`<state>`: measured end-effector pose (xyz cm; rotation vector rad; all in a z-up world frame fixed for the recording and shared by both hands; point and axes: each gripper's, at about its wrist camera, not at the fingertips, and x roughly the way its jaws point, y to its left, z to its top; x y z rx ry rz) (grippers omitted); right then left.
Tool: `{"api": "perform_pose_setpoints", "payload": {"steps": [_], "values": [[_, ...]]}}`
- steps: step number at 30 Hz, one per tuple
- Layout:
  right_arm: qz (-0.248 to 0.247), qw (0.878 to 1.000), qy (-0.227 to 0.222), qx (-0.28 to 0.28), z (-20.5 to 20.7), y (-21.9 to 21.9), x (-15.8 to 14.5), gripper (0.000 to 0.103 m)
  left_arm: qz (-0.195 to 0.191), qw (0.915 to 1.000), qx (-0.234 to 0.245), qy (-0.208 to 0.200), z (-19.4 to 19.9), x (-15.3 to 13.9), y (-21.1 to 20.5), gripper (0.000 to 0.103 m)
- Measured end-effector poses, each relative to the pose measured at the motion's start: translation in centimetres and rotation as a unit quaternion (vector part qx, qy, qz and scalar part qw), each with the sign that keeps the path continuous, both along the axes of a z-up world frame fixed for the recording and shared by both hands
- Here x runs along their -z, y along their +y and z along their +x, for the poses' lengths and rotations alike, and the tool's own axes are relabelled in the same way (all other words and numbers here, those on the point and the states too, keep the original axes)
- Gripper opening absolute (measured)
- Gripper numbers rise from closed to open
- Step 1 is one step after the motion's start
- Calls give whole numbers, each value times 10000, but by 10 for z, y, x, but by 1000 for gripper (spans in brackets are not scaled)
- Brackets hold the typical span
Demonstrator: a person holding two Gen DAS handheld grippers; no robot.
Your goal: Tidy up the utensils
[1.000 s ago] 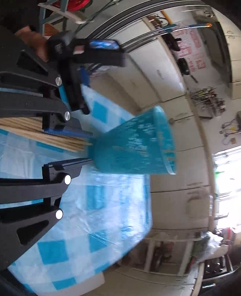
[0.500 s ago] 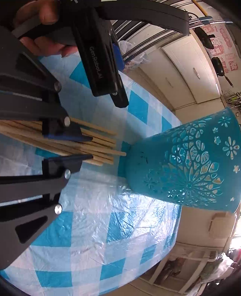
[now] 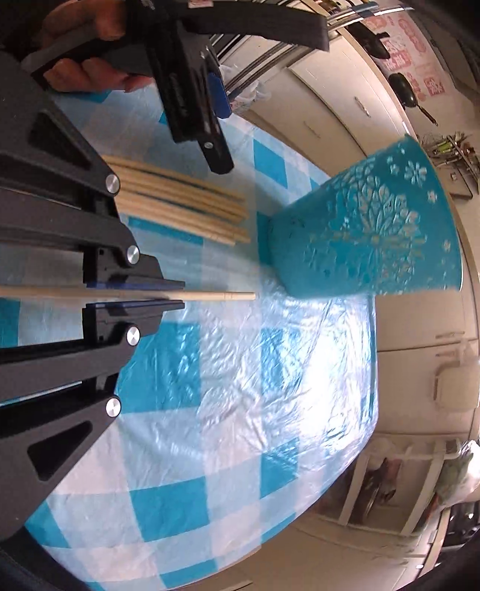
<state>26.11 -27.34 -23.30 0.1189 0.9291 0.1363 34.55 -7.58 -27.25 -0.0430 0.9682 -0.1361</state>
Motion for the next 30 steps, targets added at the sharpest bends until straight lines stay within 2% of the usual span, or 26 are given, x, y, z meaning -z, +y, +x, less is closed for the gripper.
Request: {"api": "perform_pose_setpoints", "payload": {"steps": [7, 13, 14, 16, 23, 27, 30], "values": [[77, 9999, 65, -121, 0, 0, 3, 8, 420, 9990, 143, 20, -5, 0, -18, 95], [83, 9997, 125, -183, 4, -2, 3, 17, 653, 9978, 144, 11, -8, -3, -27, 93], [53, 9997, 127, -210, 5, -1, 3, 18, 766, 9969, 193, 43, -7, -2, -32, 86], [32, 9996, 120, -247, 7, -1, 3, 18, 737, 9969, 270, -1, -7, -3, -35, 79], [121, 9997, 61, -218, 5, -7, 4, 18, 424, 9954, 851, 66, -2, -6, -39, 45], [250, 9995, 40, -165, 5, -11, 4, 18, 344, 9875, 1536, 29, -2, -8, -45, 18], [348, 9993, 37, -144, 5, -14, 4, 18, 297, 9807, 1934, -2, 0, -8, -49, 8]]}}
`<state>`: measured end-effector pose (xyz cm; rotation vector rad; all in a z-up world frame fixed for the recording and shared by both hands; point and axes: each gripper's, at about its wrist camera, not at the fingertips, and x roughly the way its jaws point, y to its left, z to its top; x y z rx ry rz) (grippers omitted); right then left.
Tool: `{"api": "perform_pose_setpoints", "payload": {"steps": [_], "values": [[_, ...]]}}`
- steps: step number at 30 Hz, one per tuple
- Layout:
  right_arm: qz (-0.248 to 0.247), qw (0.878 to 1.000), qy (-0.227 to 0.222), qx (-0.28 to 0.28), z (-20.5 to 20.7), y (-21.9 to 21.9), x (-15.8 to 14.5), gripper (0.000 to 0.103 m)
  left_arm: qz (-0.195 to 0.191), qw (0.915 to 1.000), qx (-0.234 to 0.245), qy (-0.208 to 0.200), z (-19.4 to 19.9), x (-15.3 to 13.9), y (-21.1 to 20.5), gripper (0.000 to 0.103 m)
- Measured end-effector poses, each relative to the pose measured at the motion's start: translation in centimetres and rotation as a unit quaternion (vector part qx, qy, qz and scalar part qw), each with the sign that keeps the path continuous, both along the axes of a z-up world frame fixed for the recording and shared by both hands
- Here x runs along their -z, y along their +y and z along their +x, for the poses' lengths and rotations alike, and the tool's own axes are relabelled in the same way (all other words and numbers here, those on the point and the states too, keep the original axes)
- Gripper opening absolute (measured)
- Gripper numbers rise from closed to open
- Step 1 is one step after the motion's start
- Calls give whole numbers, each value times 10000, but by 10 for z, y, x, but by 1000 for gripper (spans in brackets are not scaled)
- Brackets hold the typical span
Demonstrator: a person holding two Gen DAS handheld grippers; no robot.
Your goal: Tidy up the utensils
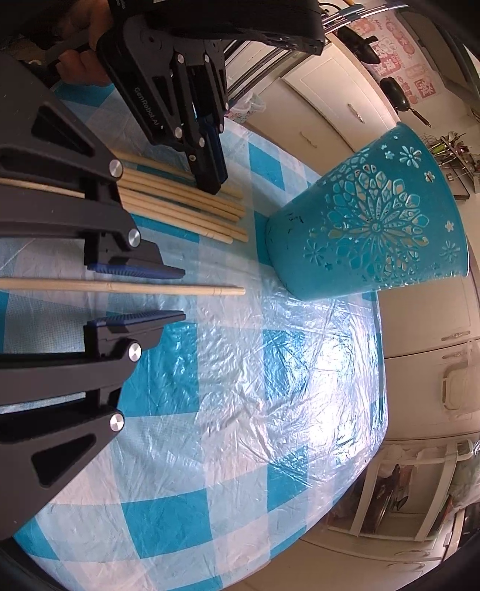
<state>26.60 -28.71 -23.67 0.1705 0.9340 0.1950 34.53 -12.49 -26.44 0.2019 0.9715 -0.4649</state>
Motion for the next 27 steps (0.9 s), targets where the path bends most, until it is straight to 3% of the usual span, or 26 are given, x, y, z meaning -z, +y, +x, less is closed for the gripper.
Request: {"api": "perform_pose_setpoints", "payload": {"steps": [5, 10, 19, 22, 24, 27], "values": [[54, 10000, -6, -1, 0, -2, -1, 18, 174, 9993, 328, 16, 2, 0, -5, 6], [-68, 10000, -42, -6, 1, -1, -1, 18, 386, 9992, 41, 53, 0, -1, -7, 6], [-466, 9988, -118, -109, 1, 10, -1, 18, 822, 9956, -427, -172, -2, -2, -14, 20], [-618, 9979, -130, -171, 1, 13, -1, 12, 813, 9951, -527, -207, -4, -2, -14, 20], [-609, 9979, -105, -185, 2, 13, -2, 12, 771, 9956, -497, -191, -5, -2, -15, 13], [-593, 9980, -32, -236, 6, 13, -3, 15, 862, 9949, -490, -203, -5, -2, -20, 13]]}}
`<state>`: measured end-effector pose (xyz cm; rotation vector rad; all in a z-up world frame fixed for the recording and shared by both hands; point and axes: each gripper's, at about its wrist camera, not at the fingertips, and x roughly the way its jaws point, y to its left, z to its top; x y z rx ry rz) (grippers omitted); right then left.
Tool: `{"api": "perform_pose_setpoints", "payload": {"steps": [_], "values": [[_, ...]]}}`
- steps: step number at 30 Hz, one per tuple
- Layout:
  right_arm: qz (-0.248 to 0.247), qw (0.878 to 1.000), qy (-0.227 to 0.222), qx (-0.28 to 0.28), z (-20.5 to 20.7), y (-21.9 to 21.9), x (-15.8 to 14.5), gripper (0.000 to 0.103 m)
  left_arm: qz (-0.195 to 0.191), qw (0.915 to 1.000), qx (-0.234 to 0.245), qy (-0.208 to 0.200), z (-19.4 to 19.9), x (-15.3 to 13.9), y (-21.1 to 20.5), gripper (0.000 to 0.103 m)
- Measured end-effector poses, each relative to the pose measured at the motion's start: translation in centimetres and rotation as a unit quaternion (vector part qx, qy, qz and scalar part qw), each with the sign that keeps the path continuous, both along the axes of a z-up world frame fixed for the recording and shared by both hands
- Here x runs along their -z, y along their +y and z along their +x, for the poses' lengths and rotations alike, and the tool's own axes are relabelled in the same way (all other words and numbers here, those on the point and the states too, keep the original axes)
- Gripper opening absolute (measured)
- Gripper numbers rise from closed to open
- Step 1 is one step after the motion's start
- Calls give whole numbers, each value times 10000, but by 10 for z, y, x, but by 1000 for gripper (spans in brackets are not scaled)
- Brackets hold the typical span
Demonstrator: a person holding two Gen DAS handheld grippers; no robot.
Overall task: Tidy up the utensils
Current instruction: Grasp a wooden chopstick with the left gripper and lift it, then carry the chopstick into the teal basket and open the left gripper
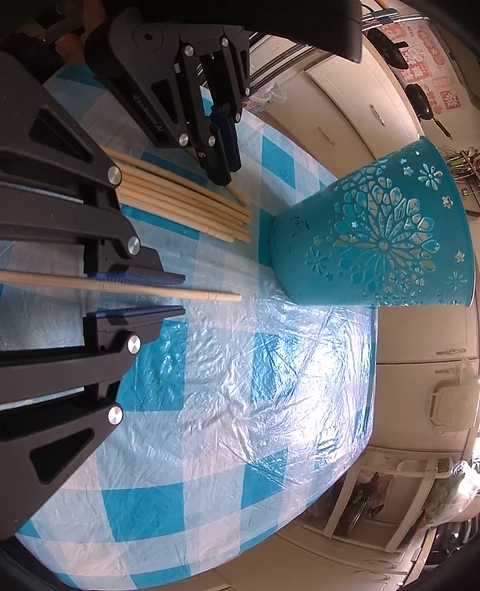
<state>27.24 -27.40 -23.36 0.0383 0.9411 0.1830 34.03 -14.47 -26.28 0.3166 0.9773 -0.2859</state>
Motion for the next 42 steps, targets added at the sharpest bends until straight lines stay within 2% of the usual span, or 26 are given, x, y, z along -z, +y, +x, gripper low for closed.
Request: {"api": "perform_pose_setpoints", "payload": {"steps": [2, 7, 8, 11, 17, 22, 27, 30, 37, 42], "values": [[-35, 10000, 20, -54, 3, 1, 1, 22, 27, 10000, -49, 29, 2, 0, -1, 13], [-88, 9999, -53, -66, 5, 2, 3, 22, 44, 10000, -37, 28, 7, 0, -6, 10], [-92, 9999, -75, -55, 4, 3, 3, 21, -8, 10000, 14, 58, 8, 0, -6, 5], [-145, 9997, -172, -22, 1, 3, 4, 17, -55, 9999, 52, 82, 8, 0, -6, 5], [-281, 9991, -315, -39, -1, 6, 6, 16, -431, 9988, -2, 232, 1, -9, 4, 5], [-257, 9992, -308, -39, -1, 7, 6, 16, -951, 9952, -4, 223, -7, -29, 20, 5], [-191, 9994, -300, -15, -1, 4, 5, 16, -1692, 9856, 50, 37, -18, -64, 42, 5], [-202, 9993, -310, -11, 0, 4, 5, 16, -2140, 9767, 127, -99, -21, -90, 53, 5], [-159, 9994, -310, -3, -1, 2, 5, 16, -2727, 9598, 281, -596, -17, -151, 62, 5], [-121, 9994, -310, -1, 0, 0, 5, 16, -2906, 9520, 416, -872, -12, -186, 58, 4]]}}
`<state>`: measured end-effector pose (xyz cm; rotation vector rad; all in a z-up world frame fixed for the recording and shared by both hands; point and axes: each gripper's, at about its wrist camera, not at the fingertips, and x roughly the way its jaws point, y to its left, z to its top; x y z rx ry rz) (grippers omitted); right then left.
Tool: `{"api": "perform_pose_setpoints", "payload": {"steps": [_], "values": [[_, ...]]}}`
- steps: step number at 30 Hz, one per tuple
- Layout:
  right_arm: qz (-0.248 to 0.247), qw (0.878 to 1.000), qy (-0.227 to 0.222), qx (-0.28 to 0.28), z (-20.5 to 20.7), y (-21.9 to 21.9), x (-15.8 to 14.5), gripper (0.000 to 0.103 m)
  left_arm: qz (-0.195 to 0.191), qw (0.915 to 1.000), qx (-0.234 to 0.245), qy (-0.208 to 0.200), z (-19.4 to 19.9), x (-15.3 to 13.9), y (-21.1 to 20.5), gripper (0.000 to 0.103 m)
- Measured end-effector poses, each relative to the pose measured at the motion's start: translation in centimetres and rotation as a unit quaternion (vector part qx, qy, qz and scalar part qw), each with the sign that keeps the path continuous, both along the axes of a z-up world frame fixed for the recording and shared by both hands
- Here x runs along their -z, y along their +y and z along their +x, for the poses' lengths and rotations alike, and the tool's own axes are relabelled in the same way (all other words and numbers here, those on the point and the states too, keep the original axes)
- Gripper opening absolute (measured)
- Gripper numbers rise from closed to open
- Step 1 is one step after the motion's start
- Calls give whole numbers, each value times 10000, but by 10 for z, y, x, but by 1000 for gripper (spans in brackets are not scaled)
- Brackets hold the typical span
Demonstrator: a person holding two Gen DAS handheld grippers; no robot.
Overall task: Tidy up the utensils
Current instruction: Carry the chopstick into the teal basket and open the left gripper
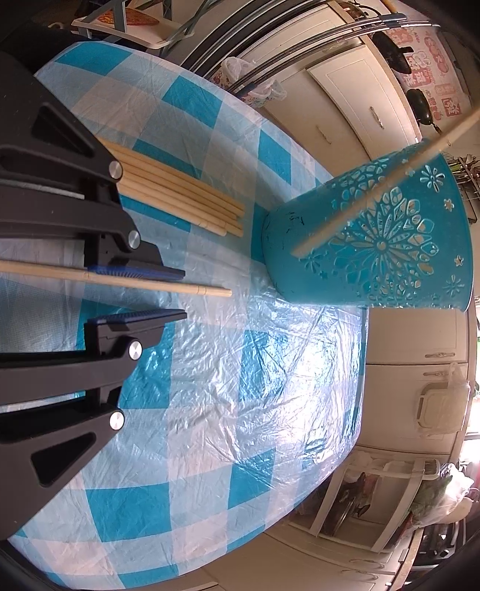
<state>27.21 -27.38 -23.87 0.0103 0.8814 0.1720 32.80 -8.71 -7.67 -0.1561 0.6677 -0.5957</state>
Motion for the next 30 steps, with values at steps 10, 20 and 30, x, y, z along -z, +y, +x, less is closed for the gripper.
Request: {"api": "perform_pose_setpoints", "payload": {"steps": [10, 20, 30], "values": [[16, 10000, 2, 2, 1, -1, 0, 16, -259, 9987, -39, -444, 12, -52, 0, 4], [51, 10000, 7, 4, 1, -1, 1, 16, 18, 9894, -628, -1306, 30, -100, -2, 4], [145, 9999, 35, 2, 2, -4, 0, 16, 690, 9916, -894, -629, 94, -21, -24, 4]]}}
